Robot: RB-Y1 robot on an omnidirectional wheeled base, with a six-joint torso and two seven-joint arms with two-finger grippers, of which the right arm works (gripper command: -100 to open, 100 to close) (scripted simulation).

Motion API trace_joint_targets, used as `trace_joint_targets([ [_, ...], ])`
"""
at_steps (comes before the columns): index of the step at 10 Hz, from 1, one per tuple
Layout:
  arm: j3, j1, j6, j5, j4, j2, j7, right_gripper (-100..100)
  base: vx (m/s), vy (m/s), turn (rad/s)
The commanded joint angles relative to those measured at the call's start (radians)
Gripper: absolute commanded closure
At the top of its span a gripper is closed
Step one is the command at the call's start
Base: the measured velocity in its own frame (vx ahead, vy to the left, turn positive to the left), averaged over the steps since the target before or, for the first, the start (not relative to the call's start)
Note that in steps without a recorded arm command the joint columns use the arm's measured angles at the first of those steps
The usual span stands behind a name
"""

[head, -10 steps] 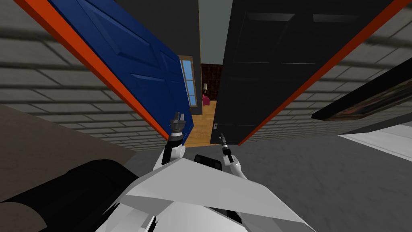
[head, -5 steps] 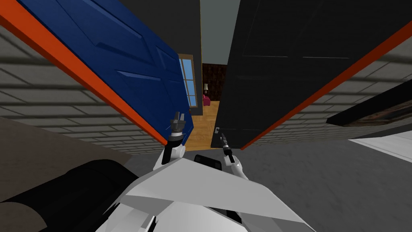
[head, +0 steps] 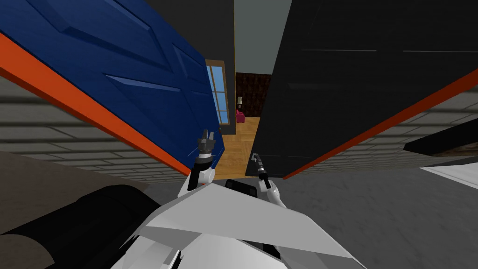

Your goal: Push the door open

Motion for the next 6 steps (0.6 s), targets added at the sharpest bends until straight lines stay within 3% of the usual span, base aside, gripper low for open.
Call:
trace_joint_targets([
  [1,-0.003,-0.004,-0.001,-0.004,0.006,0.019,0.004,-100,0.185,0.005,0.025],
  [2,-0.002,-0.002,-0.001,-0.002,0.004,0.012,0.003,-100,0.071,0.003,-0.002],
  [3,-0.002,-0.002,-0.001,-0.002,0.004,0.012,0.003,100,-0.016,0.001,0.002],
  [6,-0.002,-0.002,-0.001,-0.002,0.004,0.012,0.003,100,-0.016,-0.001,0.001],
])
